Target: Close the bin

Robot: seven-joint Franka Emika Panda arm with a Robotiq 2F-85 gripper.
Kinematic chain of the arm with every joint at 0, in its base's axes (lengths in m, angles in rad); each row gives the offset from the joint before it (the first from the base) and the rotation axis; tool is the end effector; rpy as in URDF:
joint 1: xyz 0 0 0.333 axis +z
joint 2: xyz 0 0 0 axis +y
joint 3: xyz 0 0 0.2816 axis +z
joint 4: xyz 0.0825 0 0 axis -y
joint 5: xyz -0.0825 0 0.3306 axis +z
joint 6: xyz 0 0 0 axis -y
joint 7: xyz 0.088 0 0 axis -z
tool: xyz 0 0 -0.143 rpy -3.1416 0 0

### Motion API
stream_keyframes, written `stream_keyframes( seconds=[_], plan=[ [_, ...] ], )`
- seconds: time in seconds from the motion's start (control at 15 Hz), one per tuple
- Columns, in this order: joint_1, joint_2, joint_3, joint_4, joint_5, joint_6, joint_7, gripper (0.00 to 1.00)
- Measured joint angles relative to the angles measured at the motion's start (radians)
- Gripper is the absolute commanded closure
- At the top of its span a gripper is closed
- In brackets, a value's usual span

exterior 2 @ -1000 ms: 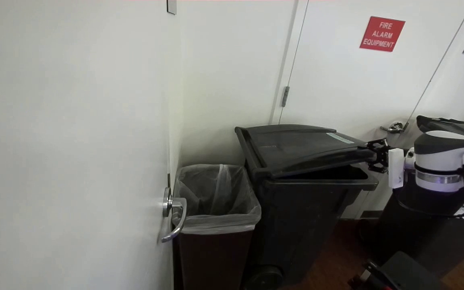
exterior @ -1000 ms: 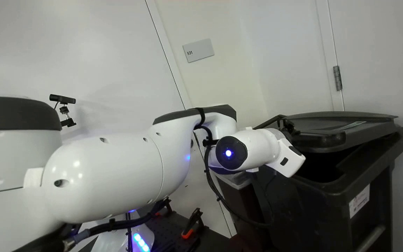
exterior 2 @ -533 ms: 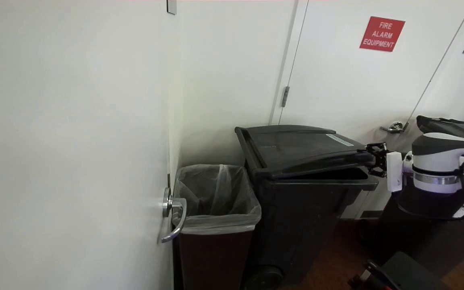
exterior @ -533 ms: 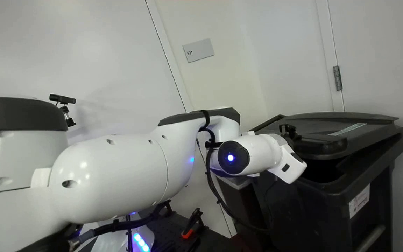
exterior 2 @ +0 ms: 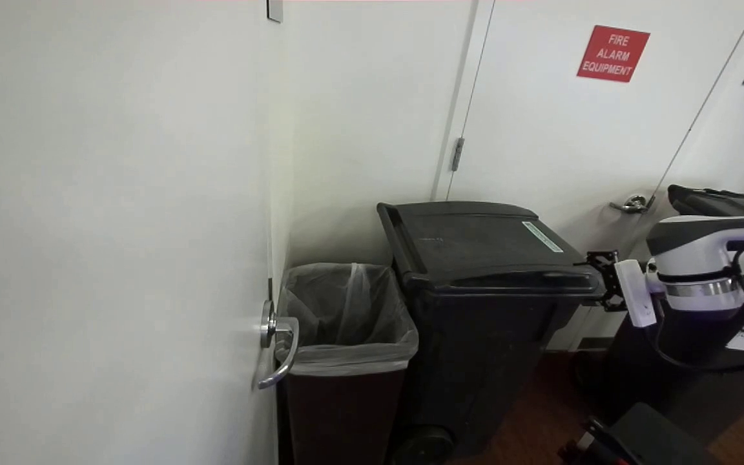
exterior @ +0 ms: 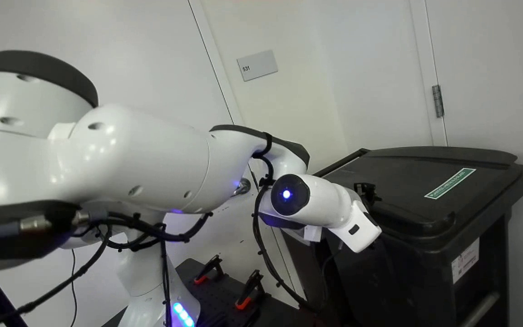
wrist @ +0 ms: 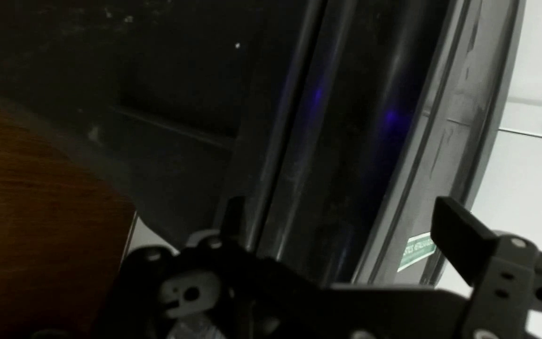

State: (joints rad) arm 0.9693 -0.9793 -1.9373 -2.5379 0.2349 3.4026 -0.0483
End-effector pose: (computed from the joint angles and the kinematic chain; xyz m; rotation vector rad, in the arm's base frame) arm 0.2990 -0.3733 0.1778 -1.7306 1.7257 -0.9068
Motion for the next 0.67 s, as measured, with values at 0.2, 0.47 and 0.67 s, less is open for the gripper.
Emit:
stream_keyframes(
  seconds=[0.2, 0.47, 0.67],
  plan=[
    [-0.001, 0.137, 0.042, -0.051, 0.102, 0.0, -0.015, 0.0],
    [-0.011, 0.32, 0.154, -0.081, 0.216, -0.02, -0.068, 0.0],
    [-0.073, 0.462, 0.29, -0.093, 0.244, -0.086, -0.08, 0.0]
  ],
)
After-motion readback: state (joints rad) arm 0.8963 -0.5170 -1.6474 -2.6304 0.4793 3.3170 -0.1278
